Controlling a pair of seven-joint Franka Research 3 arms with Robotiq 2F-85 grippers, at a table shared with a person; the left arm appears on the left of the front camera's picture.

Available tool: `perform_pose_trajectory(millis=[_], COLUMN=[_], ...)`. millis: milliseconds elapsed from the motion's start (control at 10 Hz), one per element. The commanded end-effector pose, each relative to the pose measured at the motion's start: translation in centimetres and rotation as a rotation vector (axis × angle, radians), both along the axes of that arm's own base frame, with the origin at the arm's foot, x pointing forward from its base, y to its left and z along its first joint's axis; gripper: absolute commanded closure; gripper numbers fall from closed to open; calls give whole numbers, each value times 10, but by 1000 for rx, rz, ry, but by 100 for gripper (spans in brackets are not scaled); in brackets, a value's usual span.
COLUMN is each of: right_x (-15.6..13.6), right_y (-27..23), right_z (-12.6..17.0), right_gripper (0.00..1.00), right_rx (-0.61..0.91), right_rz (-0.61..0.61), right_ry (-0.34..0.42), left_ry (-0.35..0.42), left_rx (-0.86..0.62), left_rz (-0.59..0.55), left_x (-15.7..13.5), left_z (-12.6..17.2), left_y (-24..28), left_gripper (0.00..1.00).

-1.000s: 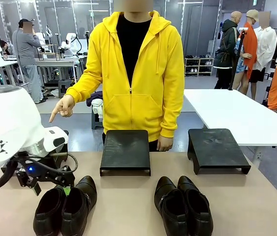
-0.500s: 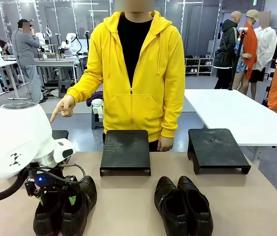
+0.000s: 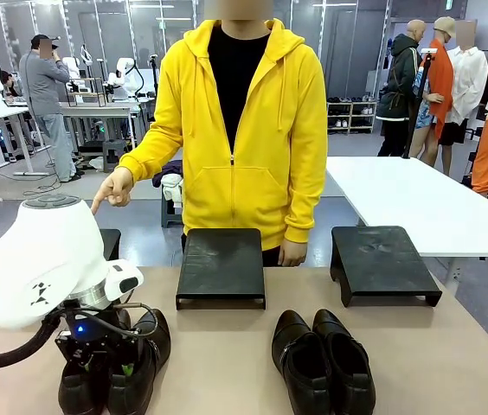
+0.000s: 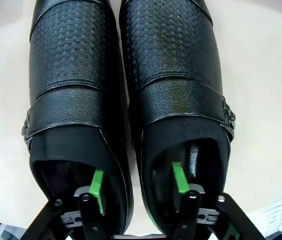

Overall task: Place the shoes on the stand as instructed by the person.
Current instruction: Pick up one pair of Shoes and place it on the Shoes Stand indicated by the person.

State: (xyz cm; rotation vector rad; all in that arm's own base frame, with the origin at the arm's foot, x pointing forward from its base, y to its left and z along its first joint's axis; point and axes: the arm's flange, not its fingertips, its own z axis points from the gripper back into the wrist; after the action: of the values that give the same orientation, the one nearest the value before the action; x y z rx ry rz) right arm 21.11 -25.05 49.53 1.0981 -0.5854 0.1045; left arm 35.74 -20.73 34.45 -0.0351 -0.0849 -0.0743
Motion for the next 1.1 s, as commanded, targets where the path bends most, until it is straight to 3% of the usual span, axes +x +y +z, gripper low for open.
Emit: perform_pose_trajectory(millis=[0, 600, 800, 1000], right_x=[-1, -1, -1, -1], right_y=[0, 0, 0, 0], right_z=[1, 1, 1, 1], right_gripper=[0, 0, 0, 0], right_rx=[0, 0, 0, 0], right_rz=[-1, -1, -1, -1], right_ry=[-4, -4, -4, -4], left_ry=[-19, -29, -79, -63], left_rx=[5, -10, -31, -44], left_rz=[26, 24, 28, 12], left_x=[-26, -21, -15, -12], left_z=[-15, -3, 35, 77], left_y=[14, 18, 24, 32], left_gripper=[100, 100, 100, 100])
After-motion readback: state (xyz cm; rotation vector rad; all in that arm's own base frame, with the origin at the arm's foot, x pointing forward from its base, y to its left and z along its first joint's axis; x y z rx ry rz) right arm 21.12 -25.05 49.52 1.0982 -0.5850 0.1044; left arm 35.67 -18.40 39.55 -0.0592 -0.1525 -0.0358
